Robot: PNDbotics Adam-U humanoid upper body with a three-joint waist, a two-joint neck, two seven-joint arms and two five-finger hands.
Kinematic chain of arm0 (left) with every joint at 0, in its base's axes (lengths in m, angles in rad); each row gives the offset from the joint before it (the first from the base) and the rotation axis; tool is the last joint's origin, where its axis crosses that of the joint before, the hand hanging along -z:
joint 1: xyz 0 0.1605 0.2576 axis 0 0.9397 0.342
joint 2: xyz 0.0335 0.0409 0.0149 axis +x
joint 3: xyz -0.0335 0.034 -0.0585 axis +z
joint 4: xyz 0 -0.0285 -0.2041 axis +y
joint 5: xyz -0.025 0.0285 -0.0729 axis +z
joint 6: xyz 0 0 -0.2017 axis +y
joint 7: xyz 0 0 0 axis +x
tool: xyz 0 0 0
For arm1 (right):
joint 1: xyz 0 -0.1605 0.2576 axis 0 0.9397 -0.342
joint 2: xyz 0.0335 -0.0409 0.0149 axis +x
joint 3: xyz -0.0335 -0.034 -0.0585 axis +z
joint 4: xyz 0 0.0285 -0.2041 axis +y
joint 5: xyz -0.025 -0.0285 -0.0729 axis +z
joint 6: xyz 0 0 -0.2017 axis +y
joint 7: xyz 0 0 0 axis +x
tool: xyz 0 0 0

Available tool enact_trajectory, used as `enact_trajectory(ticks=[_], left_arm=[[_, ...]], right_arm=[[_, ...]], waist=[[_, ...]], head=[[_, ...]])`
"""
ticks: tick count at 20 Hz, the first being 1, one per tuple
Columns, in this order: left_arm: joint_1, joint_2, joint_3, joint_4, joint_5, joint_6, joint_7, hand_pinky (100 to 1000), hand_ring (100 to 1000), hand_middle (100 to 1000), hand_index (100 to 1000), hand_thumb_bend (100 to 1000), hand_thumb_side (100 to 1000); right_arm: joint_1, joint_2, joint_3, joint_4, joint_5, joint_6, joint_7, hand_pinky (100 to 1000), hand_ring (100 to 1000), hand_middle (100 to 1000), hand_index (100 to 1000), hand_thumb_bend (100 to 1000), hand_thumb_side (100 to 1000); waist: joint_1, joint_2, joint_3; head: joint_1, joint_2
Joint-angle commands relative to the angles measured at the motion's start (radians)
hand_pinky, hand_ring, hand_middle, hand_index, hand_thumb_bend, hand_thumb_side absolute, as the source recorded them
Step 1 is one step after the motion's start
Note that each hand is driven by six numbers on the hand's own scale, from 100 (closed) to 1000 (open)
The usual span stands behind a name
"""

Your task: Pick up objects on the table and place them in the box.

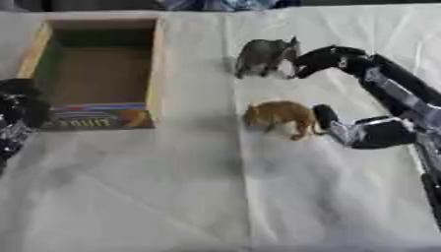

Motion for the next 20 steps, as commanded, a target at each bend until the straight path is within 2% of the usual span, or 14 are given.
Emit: enact_trajectory(ticks=[1,10,14,17,20], left_arm=[[-0.005,0.014,-0.001,-0.011,-0.004,-0.002,-0.003,520,576,578,716,772,402],[-0.002,0.014,-0.003,-0.01,-0.004,-0.001,-0.005,521,576,578,716,772,402],[0.002,0.015,-0.003,-0.009,-0.004,-0.001,-0.005,521,576,578,716,772,402],[0.005,0.016,-0.005,-0.007,-0.003,-0.001,-0.007,521,576,578,716,772,402],[0.008,0.018,-0.006,-0.005,-0.003,-0.001,-0.008,521,576,578,716,772,402]], right_arm=[[-0.017,-0.036,-0.002,-0.004,0.002,-0.06,0.055,884,780,844,923,100,347],[-0.036,-0.072,0.016,0.013,0.008,-0.073,0.038,879,780,843,924,100,341],[-0.058,-0.104,0.039,0.037,0.004,-0.08,0.031,877,778,841,925,100,381],[-0.083,-0.136,0.067,0.07,-0.007,-0.079,0.034,872,772,837,924,100,465],[-0.111,-0.165,0.099,0.105,-0.016,-0.08,0.042,868,769,835,923,100,486]], waist=[[0.0,-0.017,0.001],[-0.003,-0.023,0.004],[-0.006,-0.028,0.005],[-0.008,-0.034,0.005],[-0.012,-0.038,0.008]], head=[[-0.001,-0.002],[-0.003,0.0],[-0.006,0.004],[-0.007,0.008],[-0.008,0.011]])
